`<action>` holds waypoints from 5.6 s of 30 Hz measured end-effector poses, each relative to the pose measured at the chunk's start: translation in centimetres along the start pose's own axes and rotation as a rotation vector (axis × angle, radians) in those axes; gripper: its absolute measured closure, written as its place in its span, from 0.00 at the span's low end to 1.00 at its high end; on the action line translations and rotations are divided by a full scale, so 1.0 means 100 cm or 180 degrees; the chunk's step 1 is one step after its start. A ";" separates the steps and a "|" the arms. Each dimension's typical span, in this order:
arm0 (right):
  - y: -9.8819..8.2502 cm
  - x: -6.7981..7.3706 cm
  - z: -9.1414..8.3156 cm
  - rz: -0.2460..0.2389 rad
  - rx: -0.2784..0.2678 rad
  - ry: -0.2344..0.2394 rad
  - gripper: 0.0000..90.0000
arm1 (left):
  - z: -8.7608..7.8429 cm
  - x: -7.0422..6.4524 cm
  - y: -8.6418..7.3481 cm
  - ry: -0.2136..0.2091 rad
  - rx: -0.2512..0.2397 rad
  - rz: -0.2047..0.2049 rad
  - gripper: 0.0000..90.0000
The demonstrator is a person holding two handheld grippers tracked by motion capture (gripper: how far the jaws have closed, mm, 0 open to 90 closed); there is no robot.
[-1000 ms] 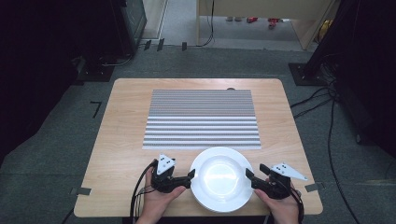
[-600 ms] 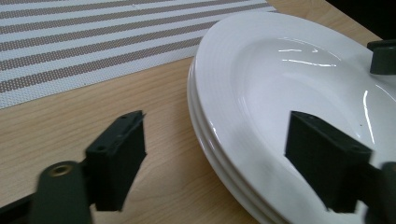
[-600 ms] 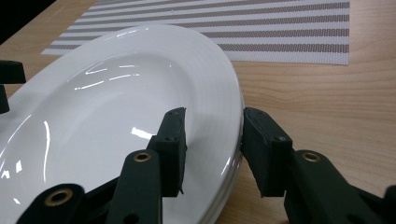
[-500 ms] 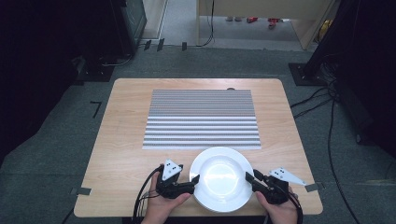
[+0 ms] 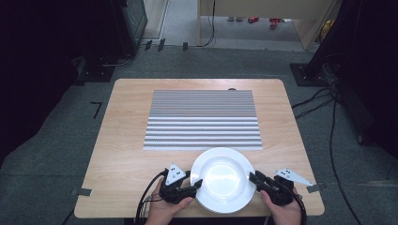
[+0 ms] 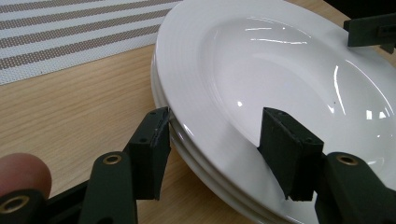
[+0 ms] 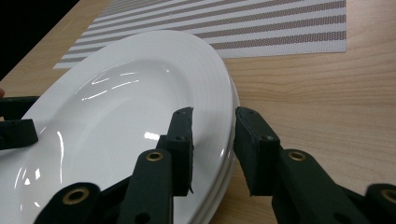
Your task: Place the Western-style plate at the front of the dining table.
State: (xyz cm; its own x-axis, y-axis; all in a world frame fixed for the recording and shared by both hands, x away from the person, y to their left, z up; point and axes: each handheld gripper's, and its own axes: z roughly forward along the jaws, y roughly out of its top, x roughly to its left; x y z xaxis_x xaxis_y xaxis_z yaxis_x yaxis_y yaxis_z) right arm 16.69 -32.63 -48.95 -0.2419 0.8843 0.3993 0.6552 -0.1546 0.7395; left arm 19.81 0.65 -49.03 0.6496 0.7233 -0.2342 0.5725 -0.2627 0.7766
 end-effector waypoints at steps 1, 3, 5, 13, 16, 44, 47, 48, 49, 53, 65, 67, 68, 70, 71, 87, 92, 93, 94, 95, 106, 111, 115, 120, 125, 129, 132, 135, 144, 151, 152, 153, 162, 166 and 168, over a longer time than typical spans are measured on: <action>0.000 0.000 0.000 0.0000 0.0000 0.0000 0.78 | 0.000 0.000 0.000 0.0000 0.0000 0.0000 0.48; 0.001 -0.001 -0.003 0.0077 -0.0032 0.0022 0.82 | 0.000 0.000 0.000 0.0001 -0.0011 -0.0020 0.49; 0.001 -0.002 -0.002 0.0080 -0.0018 0.0027 0.84 | 0.000 0.001 0.000 -0.0005 -0.0020 -0.0038 0.49; -0.001 -0.006 -0.002 0.0302 -0.0074 0.0075 0.89 | -0.001 0.003 0.000 -0.0028 -0.0058 -0.0101 0.54; -0.002 -0.007 -0.002 0.0393 -0.0089 0.0102 0.90 | -0.001 0.004 0.000 -0.0031 -0.0063 -0.0119 0.55; -0.005 -0.017 0.003 0.0893 -0.0259 0.0487 0.88 | 0.000 0.006 0.000 -0.0025 -0.0073 -0.0204 0.57; -0.005 -0.016 0.004 0.0951 -0.0291 0.0542 0.88 | 0.000 0.006 0.000 -0.0028 -0.0070 -0.0203 0.57; -0.005 -0.016 0.004 0.0951 -0.0291 0.0542 0.88 | 0.000 0.006 0.000 -0.0028 -0.0070 -0.0203 0.57; -0.005 -0.015 0.003 0.0925 -0.0330 0.0552 0.89 | 0.000 0.006 0.000 -0.0035 -0.0075 -0.0210 0.57; -0.004 -0.014 0.002 0.0880 -0.0386 0.0592 0.89 | 0.001 0.007 0.000 -0.0052 -0.0080 -0.0238 0.56; -0.003 -0.018 0.008 0.0726 -0.0394 0.1016 1.00 | 0.002 0.009 0.000 -0.0080 -0.0118 -0.0289 0.56; -0.004 -0.004 0.012 0.0484 -0.0324 0.0688 0.90 | 0.003 0.009 -0.001 -0.0103 -0.0105 -0.0302 0.55; -0.003 -0.001 0.014 0.0412 -0.0324 0.0654 0.83 | 0.003 0.009 -0.001 -0.0110 -0.0093 -0.0302 0.55; 0.000 0.001 0.014 0.0440 -0.0423 0.0617 0.78 | 0.003 0.009 -0.001 -0.0119 -0.0086 -0.0286 0.53; 0.000 -0.002 0.013 0.0446 -0.0466 0.0549 0.79 | 0.003 0.008 -0.002 -0.0121 -0.0086 -0.0276 0.53; -0.007 -0.024 0.008 0.0980 -0.0386 0.0456 0.90 | 0.004 0.008 -0.002 -0.0105 -0.0085 -0.0273 0.53; -0.009 -0.024 0.007 0.1090 -0.0406 0.0619 0.90 | 0.005 0.011 -0.003 -0.0153 -0.0063 -0.0345 0.53; -0.008 -0.023 0.007 0.1097 -0.0423 0.0667 0.90 | 0.005 0.011 -0.003 -0.0159 -0.0066 -0.0362 0.53; -0.008 -0.018 0.008 0.1083 -0.0421 0.0743 0.89 | 0.005 0.012 -0.003 -0.0165 -0.0062 -0.0371 0.53; -0.008 -0.018 0.008 0.1083 -0.0421 0.0743 0.89 | 0.005 0.012 -0.003 -0.0169 -0.0058 -0.0373 0.53; -0.005 -0.012 0.011 0.0778 -0.0671 0.0948 0.90 | 0.005 0.019 -0.002 -0.0291 -0.0103 -0.0559 0.56; -0.005 -0.013 0.014 0.0710 -0.0734 0.1004 0.90 | 0.003 0.020 -0.001 -0.0275 -0.0199 -0.0582 0.59; -0.005 -0.013 0.016 0.0755 -0.0763 0.1037 0.91 | 0.001 0.025 0.000 -0.0374 -0.0265 -0.0666 0.64; -0.005 -0.013 0.019 0.0791 -0.0781 0.1056 0.91 | 0.002 0.026 0.000 -0.0359 -0.0270 -0.0685 0.68; -0.006 -0.011 0.019 0.0832 -0.0804 0.1020 0.91 | 0.002 0.029 0.000 -0.0390 -0.0289 -0.0745 0.71; -0.006 -0.011 0.021 0.0874 -0.0800 0.1001 0.91 | 0.001 0.030 0.000 -0.0420 -0.0300 -0.0812 0.72; -0.005 -0.011 0.024 0.0939 -0.0817 0.1030 0.92 | 0.001 0.032 0.000 -0.0460 -0.0316 -0.0894 0.74; -0.004 -0.010 0.025 0.0969 -0.0830 0.1028 0.92 | 0.001 0.036 0.000 -0.0524 -0.0318 -0.0990 0.75; 0.003 -0.007 0.026 0.1108 -0.0930 0.1119 0.94 | -0.002 0.038 0.003 -0.0598 -0.0368 -0.1103 0.77; 0.011 -0.005 0.028 0.1085 -0.0935 0.1188 0.95 | -0.006 0.044 0.007 -0.0663 -0.0418 -0.1174 0.78; 0.012 -0.005 0.029 0.1092 -0.0934 0.1201 0.95 | -0.007 0.045 0.008 -0.0675 -0.0433 -0.1166 0.79; 0.015 -0.004 0.029 0.1099 -0.0937 0.1228 0.95 | -0.010 0.046 0.011 -0.0677 -0.0469 -0.1158 0.79; 0.036 0.002 0.036 0.1049 -0.0957 0.1299 0.95 | -0.016 0.056 0.027 -0.0670 -0.0604 -0.1144 0.80; 0.048 0.005 0.042 0.1032 -0.0952 0.1345 0.95 | -0.019 0.062 0.033 -0.0689 -0.0642 -0.1153 0.80; 0.053 0.007 0.046 0.1009 -0.0954 0.1356 0.95 | -0.020 0.068 0.039 -0.0680 -0.0658 -0.1146 0.81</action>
State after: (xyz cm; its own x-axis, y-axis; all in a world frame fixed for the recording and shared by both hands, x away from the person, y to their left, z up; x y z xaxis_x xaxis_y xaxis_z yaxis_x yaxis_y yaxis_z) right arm 23.28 -30.82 -47.23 -0.3737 0.5304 0.7609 0.5271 -0.5535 0.6448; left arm 25.47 5.86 -46.37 0.5286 0.5917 -0.6087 0.6829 0.1295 0.7190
